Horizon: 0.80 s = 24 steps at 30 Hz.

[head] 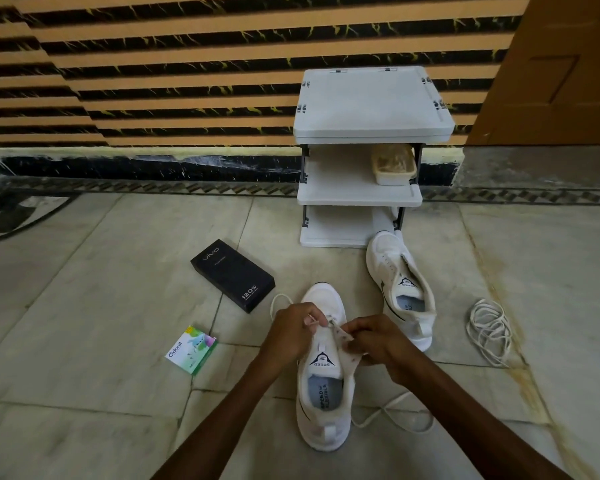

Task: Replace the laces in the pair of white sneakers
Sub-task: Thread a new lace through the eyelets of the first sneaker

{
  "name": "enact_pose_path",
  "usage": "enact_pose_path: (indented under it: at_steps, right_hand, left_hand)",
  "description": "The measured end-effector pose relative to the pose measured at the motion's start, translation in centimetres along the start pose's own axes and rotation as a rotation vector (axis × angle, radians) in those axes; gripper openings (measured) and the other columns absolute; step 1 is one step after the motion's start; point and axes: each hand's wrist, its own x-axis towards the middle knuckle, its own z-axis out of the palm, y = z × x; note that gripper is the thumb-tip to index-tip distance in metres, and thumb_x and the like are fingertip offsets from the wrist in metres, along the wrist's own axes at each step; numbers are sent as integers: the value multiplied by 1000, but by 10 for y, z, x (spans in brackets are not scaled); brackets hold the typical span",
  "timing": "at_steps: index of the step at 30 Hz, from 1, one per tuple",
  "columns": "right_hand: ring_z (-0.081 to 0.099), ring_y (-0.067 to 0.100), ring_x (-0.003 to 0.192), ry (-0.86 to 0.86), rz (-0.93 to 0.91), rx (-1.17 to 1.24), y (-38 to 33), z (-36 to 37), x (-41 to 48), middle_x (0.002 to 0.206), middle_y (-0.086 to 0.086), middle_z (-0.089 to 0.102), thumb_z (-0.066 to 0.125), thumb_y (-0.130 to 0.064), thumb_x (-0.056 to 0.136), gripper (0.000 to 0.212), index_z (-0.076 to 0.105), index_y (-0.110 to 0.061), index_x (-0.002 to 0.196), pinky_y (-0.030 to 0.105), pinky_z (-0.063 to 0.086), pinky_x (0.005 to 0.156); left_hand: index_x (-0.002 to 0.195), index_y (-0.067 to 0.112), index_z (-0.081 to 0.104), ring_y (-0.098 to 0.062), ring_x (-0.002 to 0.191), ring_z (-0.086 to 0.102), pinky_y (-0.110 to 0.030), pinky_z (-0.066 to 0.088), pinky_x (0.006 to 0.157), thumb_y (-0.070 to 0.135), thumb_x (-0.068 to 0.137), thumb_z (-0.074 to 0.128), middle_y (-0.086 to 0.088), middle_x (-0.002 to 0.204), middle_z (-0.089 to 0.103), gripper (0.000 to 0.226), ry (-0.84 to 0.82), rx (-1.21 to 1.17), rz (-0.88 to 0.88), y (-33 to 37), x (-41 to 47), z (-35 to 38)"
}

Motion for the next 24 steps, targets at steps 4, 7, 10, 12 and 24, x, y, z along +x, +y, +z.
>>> enact_pose_path:
  at_steps: [4, 7, 10, 12, 24]
  right_hand:
    - [66, 15, 69, -12, 33, 35, 1, -2, 1, 77, 8, 71, 66, 4, 76, 20, 76, -11, 86, 22, 51, 53]
    - [66, 15, 69, -15, 32, 40, 2, -2, 0, 77, 8, 71, 64, 4, 76, 21, 75, -10, 86, 23, 51, 54]
    - [66, 13, 66, -8, 10, 28, 2, -2, -2, 77, 9, 71, 64, 5, 76, 20, 75, -7, 88, 20, 50, 51]
    - [67, 12, 65, -1, 1, 22, 1, -1, -2, 77, 8, 71, 65, 5, 76, 20, 74, -7, 88, 19, 49, 50]
    - [70, 19, 72, 25, -214, -155, 1, 3, -7, 84, 5, 72, 72, -5, 82, 14, 74, -9, 95, 28, 60, 64]
  left_hand:
    - [116, 19, 59, -22, 89, 62, -32, 53, 83, -4, 89, 48, -9, 94, 65, 37, 0, 96, -16, 8, 4, 11]
    - [145, 22, 31, -27, 99, 63, -33, 52, 80, 6, 88, 60, -14, 110, 65, 66, -25, 384, 34, 14, 6, 16]
    - [150, 24, 15, -23, 89, 61, -30, 48, 70, 7, 87, 65, -13, 108, 62, 82, -18, 445, 22, 18, 9, 20]
    - [149, 26, 14, -16, 79, 55, -26, 45, 65, 7, 86, 67, -10, 102, 61, 85, -2, 421, 9, 20, 10, 21]
    - [141, 22, 23, -30, 97, 65, -40, 57, 80, 13, 89, 66, -16, 111, 65, 68, 144, 234, -9, 20, -1, 31]
